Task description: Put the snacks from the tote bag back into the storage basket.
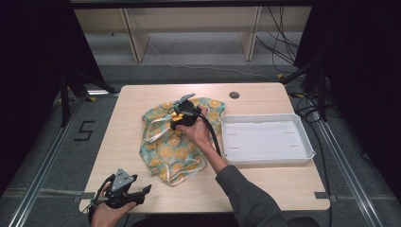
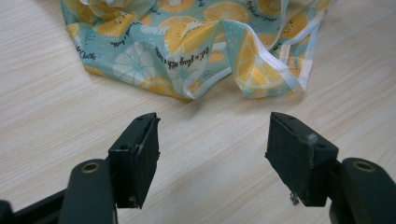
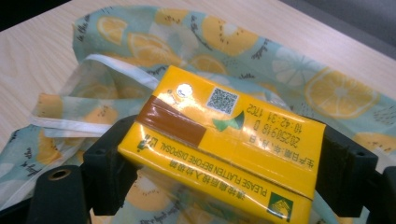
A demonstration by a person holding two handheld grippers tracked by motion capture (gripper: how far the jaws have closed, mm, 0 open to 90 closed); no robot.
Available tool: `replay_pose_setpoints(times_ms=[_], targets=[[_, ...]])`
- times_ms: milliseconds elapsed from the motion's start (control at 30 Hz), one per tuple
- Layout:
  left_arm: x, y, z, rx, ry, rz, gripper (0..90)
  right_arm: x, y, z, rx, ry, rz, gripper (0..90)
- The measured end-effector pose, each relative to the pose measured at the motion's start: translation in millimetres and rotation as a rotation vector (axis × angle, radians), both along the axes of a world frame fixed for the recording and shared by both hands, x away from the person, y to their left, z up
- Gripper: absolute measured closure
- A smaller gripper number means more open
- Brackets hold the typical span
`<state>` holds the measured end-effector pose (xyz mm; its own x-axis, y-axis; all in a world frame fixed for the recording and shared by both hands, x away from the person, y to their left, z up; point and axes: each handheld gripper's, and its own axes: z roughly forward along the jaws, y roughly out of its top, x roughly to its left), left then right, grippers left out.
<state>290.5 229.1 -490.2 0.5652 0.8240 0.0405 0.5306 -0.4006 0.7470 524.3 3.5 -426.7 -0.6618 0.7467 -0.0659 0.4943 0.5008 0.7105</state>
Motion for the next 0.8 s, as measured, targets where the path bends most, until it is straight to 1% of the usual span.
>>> replay_pose_setpoints(times_ms=[33, 67, 100, 133, 167, 200, 233, 267, 300, 333, 367, 400, 433, 500, 533, 567, 600, 633, 667, 700, 733, 800], targets=[[-0.5, -4.7, -3.3, -0.070, -0.006, 0.038, 34.0, -1.8, 0.7, 3.1, 0.006, 0.004, -0.002, 20.3], [0.1, -4.2, -3.5, -0.059, -0.008, 0.037, 34.0, -1.8, -0.4, 6.0, -0.006, -0.012, 0.015, 20.3], [0.2, -4.2, -3.5, -0.060, -0.006, 0.036, 34.0, -3.9, 0.3, 9.8, 0.007, 0.002, 0.013, 20.3], [0.1, -3.4, -3.1, -0.050, -0.001, 0.030, 34.0, -5.4, 0.3, 13.3, 0.011, 0.001, 0.019, 20.4], [-0.3, -1.4, -1.7, -0.028, 0.009, 0.009, 34.0, -6.5, 0.5, 16.2, 0.027, 0.002, 0.031, 20.4], [-0.5, -3.7, -3.0, -0.061, 0.001, 0.028, 34.0, -6.1, 0.7, 17.0, 0.033, -0.021, 0.039, 20.3], [-0.5, -3.7, -3.0, -0.057, -0.003, 0.035, 34.0, -9.3, 1.3, 21.4, 0.052, 0.013, 0.032, 20.4], [-0.5, -3.8, -2.9, -0.057, -0.003, 0.035, 34.0, -10.6, 0.2, 26.1, 0.052, 0.029, 0.048, 20.4], [-0.4, -2.9, -2.6, -0.049, -0.004, 0.028, 34.0, -12.1, 0.0, 30.1, 0.058, 0.032, 0.055, 20.4], [0.0, -0.2, -0.3, -0.006, -0.008, 0.000, 34.0, -13.1, 0.4, 31.6, 0.061, 0.016, 0.049, 20.4], [0.6, -0.4, -1.1, -0.018, -0.012, -0.003, 34.0, -15.2, -0.1, 36.8, 0.070, 0.029, 0.058, 20.4], [0.3, -0.6, -0.9, -0.018, -0.009, 0.000, 34.0, -16.1, -0.6, 40.8, 0.068, 0.027, 0.069, 20.4], [0.0, -1.4, -2.1, -0.035, 0.000, 0.011, 34.0, -17.0, -0.7, 43.3, 0.071, 0.006, 0.075, 20.4], [-0.1, -1.3, -1.7, -0.031, 0.005, 0.008, 34.0, -20.3, -1.7, 51.0, 0.073, 0.018, 0.094, 20.4], [-0.1, -1.4, -1.8, -0.033, 0.003, 0.009, 34.0, -21.4, -1.6, 52.8, 0.070, 0.009, 0.089, 20.4], [0.0, -1.3, -1.9, -0.033, 0.001, 0.010, 34.0, -22.6, -1.8, 55.7, 0.073, 0.005, 0.096, 20.4], [0.4, -0.2, -0.8, -0.014, -0.009, -0.004, 34.0, -24.1, -3.5, 60.2, 0.062, 0.013, 0.102, 20.4], [0.4, -1.1, -1.5, -0.028, -0.014, 0.005, 34.0, -24.0, -4.9, 62.3, 0.059, 0.000, 0.105, 20.4], [0.2, -1.7, -1.5, -0.034, -0.014, 0.012, 34.0, -23.9, -6.7, 64.7, 0.053, -0.001, 0.115, 20.4], [0.2, -1.4, -1.3, -0.031, -0.013, 0.011, 34.0, -25.5, -8.4, 67.6, 0.065, 0.011, 0.100, 20.4], [0.0, -1.3, -1.0, -0.032, -0.007, 0.010, 34.0, -25.1, -10.3, 68.8, 0.062, -0.002, 0.108, 20.5], [0.3, -0.8, -1.3, -0.026, -0.012, 0.007, 34.0, -27.1, -16.8, 73.8, 0.058, -0.002, 0.106, 20.5]])
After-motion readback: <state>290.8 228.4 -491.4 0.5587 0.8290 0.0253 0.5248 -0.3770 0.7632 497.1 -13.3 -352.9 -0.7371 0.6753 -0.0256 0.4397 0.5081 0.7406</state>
